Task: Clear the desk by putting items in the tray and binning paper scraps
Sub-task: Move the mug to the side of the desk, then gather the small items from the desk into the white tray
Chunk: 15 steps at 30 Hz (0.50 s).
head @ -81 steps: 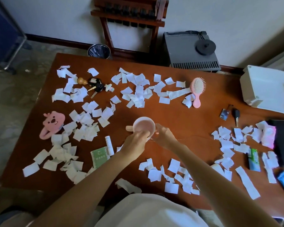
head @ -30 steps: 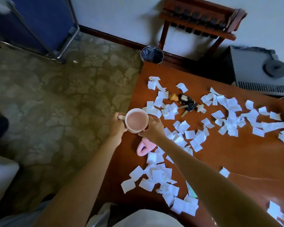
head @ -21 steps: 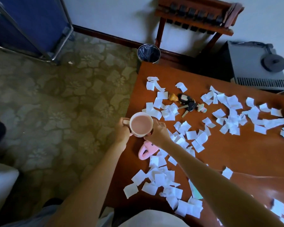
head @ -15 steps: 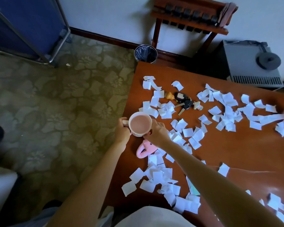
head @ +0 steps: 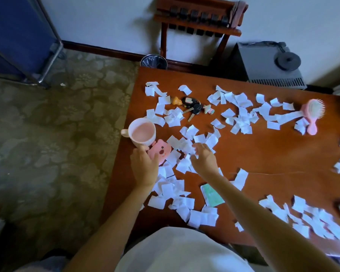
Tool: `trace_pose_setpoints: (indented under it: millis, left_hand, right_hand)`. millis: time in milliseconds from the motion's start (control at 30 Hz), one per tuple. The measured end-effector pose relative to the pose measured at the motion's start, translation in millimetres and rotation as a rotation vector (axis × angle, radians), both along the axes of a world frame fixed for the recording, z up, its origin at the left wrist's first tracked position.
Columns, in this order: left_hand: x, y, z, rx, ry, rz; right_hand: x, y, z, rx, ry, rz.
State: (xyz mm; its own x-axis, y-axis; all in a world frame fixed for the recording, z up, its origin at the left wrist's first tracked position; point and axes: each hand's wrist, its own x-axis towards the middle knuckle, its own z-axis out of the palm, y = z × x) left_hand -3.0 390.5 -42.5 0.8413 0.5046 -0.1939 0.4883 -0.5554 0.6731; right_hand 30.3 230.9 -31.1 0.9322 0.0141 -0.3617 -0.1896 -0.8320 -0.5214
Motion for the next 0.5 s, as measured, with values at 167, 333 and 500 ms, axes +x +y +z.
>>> trace_pose_setpoints:
  millis: [167, 333, 500]
  left_hand:
    - [-1.6, -10.6, -8.2, 0.042, 0.188, -0.067]
    - [3.6, -19.0, -6.9, 0.077, 0.245, -0.108]
    - [7.8, -30.2, -2.2, 0.058, 0.209, -0.153]
  right_hand:
    - [-32.2, -31.1, -10.9, -0.053, -0.037, -0.12]
    - [-46.7, -62.5, -19.3, -0.162, 0.039, -0.222]
    - [-53.2, -77.8, -23.5, -0.268, 0.153, -0.219]
